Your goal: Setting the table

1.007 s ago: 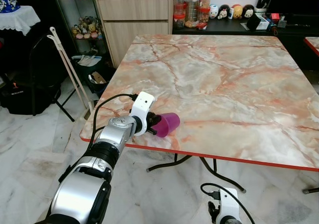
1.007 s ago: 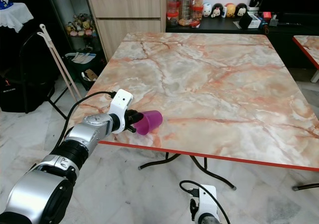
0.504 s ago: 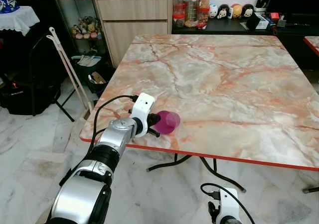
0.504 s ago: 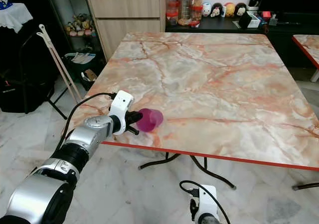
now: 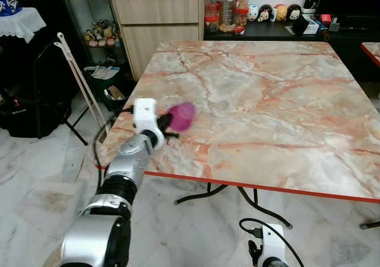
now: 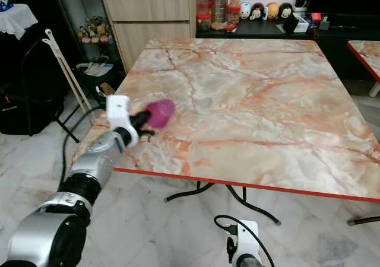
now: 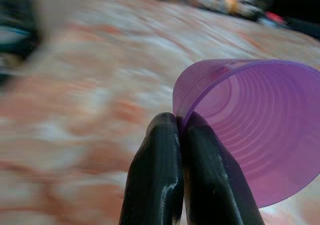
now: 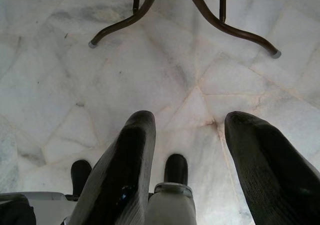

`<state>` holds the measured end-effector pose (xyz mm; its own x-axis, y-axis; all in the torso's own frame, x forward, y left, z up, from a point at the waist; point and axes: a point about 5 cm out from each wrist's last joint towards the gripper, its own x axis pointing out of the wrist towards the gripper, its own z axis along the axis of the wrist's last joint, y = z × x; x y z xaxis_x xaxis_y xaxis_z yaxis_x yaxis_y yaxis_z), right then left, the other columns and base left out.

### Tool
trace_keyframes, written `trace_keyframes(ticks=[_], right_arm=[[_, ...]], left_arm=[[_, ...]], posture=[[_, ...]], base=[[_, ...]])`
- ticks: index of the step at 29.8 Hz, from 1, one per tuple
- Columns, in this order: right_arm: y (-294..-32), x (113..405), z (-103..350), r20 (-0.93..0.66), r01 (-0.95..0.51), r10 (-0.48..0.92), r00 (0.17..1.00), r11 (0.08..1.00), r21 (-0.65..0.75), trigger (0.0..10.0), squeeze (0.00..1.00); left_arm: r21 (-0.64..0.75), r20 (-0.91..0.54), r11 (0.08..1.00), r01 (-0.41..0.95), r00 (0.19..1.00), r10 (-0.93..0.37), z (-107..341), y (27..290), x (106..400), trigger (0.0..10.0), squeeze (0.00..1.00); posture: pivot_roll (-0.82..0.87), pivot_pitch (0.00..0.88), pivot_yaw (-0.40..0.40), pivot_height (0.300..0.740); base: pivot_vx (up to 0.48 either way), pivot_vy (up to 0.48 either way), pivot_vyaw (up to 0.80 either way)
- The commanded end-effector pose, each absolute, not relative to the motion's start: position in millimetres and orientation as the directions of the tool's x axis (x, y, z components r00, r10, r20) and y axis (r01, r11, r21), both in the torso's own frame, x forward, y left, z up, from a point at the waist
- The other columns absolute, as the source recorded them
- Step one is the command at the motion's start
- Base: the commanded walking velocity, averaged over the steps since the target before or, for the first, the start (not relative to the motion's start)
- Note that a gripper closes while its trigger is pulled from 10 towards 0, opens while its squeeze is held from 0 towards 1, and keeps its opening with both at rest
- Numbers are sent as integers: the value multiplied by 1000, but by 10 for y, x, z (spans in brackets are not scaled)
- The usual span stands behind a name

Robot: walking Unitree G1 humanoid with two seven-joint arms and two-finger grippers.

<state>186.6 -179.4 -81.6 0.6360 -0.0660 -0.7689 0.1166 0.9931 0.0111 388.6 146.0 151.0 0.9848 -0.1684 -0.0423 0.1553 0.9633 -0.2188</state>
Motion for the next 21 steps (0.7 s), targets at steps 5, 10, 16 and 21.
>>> trace_keyframes(ticks=[5, 10, 16, 21], right_arm=[[-1771, 1874, -814, -768, 109, -61, 638, 994, 11, 10000, 0], [-1762, 1860, -822, -769, 109, -60, 636, 994, 13, 10000, 0], [-1758, 1844, -831, -773, 108, -60, 632, 994, 11, 10000, 0], [-1749, 1851, -828, -772, 110, -59, 633, 994, 14, 10000, 0]], left_arm=[[-45, -42, 989, -139, 990, 137, 1464, 2171, 3812, 10000, 0], [90, -90, 939, -332, 936, 340, 1283, 2649, 3618, 10000, 0], [311, -164, 801, -512, 801, 576, 949, 3210, 3199, 10000, 0], [427, -290, 730, -534, 684, 670, 523, 3407, 2777, 10000, 0]], posture=[[-13, 0, 47, 740], [-12, 0, 45, 740], [-1, 0, 42, 740], [-8, 0, 45, 740]], base=[[0, 0, 0], [0, 0, 0], [0, 0, 0], [0, 0, 0]])
